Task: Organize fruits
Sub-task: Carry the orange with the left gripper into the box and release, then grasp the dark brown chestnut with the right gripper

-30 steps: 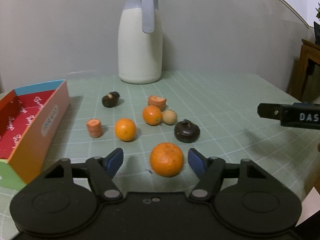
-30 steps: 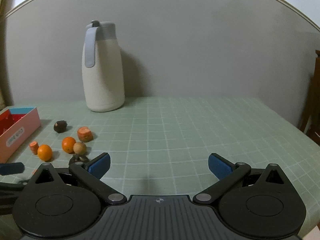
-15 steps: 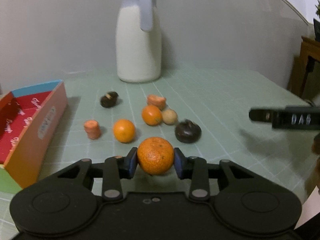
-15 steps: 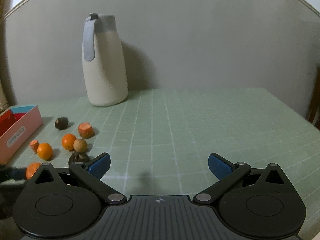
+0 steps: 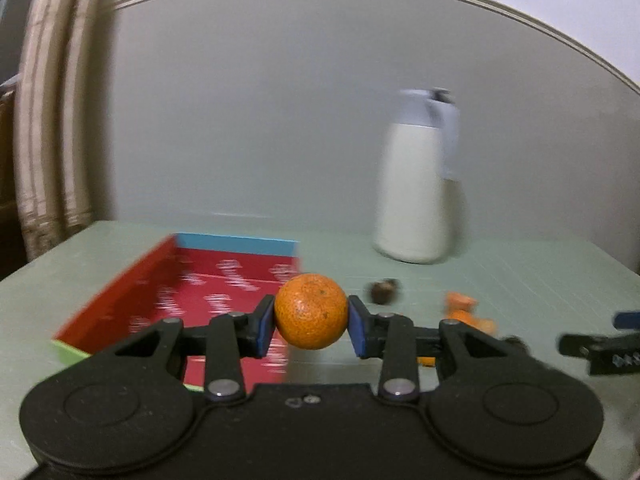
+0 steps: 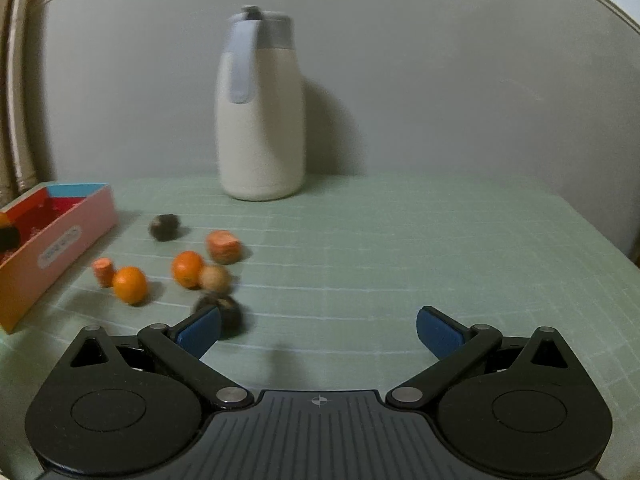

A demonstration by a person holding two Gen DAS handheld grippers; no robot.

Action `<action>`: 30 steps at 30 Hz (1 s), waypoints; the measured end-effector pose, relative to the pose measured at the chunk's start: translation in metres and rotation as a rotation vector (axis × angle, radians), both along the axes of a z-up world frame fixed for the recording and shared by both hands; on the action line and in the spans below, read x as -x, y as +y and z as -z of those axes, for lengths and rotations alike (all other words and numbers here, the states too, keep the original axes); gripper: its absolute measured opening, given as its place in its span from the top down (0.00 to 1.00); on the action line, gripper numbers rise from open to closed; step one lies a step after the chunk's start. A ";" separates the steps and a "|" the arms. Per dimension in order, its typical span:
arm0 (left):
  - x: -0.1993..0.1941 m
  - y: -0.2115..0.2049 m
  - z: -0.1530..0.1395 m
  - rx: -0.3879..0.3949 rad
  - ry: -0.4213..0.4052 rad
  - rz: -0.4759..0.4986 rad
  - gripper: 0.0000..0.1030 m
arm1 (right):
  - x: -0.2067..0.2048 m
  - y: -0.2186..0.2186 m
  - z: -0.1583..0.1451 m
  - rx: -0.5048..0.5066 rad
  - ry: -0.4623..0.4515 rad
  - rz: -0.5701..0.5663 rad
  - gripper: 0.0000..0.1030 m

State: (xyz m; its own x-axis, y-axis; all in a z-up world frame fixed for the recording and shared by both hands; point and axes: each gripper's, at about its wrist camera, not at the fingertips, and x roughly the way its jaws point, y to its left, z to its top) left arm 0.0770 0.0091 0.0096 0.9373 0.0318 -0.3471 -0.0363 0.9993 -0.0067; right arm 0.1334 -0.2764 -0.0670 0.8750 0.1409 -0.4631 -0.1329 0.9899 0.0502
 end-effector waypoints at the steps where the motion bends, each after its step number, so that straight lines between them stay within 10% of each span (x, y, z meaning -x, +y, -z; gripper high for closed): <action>1: -0.002 0.008 0.000 0.006 0.008 -0.021 0.72 | 0.000 0.005 0.000 0.003 -0.003 -0.011 0.00; 4: -0.012 0.030 0.003 0.032 0.063 -0.063 0.65 | 0.002 0.021 -0.001 0.015 -0.016 -0.050 0.00; 7: -0.004 0.042 0.003 0.031 0.047 -0.108 0.16 | 0.003 0.035 -0.001 0.025 -0.026 -0.080 0.00; 8: 0.002 0.042 0.001 0.013 0.023 -0.121 0.13 | 0.003 0.038 -0.001 0.027 -0.027 -0.087 0.00; 30: 0.013 0.058 0.002 0.013 0.036 -0.148 0.07 | -0.021 0.054 0.009 0.031 0.043 -0.121 0.01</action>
State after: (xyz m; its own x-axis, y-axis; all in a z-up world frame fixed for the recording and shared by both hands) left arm 0.0641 0.0668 0.0076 0.9095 0.1644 -0.3818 -0.1841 0.9828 -0.0153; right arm 0.1539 -0.2221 -0.0763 0.8319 0.2293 -0.5054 -0.2496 0.9679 0.0284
